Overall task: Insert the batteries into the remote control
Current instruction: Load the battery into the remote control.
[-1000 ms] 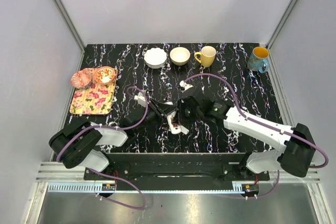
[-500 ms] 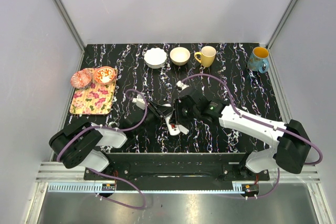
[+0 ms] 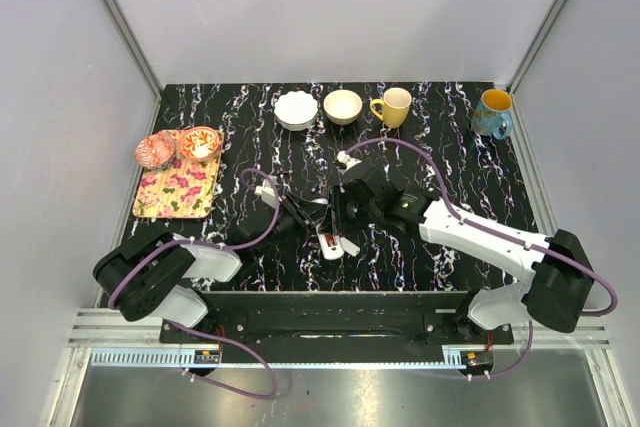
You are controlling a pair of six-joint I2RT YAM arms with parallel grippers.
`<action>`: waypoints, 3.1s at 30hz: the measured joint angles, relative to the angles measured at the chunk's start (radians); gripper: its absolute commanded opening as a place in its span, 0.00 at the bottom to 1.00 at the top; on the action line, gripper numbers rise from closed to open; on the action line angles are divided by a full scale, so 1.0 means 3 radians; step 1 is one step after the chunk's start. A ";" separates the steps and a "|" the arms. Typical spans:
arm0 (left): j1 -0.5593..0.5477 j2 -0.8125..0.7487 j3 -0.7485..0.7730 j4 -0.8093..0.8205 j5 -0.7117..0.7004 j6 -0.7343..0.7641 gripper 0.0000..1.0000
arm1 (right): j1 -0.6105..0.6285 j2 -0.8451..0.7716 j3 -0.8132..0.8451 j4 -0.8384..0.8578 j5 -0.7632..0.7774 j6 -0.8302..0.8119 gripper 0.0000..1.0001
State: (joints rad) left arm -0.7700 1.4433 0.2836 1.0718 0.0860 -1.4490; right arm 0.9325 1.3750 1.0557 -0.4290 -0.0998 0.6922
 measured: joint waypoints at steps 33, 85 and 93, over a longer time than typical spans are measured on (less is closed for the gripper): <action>0.0212 -0.0001 0.0006 0.0350 0.0243 -0.0237 0.00 | 0.0001 0.0000 0.0345 -0.0235 0.0036 -0.0017 0.44; 0.0385 -0.0019 0.0235 0.0598 0.0856 -0.0758 0.00 | -0.0495 -0.1559 -0.1072 0.1217 -0.0958 -0.0286 0.77; 0.0385 -0.0055 0.0276 0.0599 0.0928 -0.0748 0.00 | -0.0495 -0.1409 -0.1074 0.1116 -0.0988 -0.0607 0.81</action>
State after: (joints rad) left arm -0.6544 1.4269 0.3664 1.2514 0.3645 -1.6733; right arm 0.7841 0.9524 0.7334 -0.0940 -0.3962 0.5102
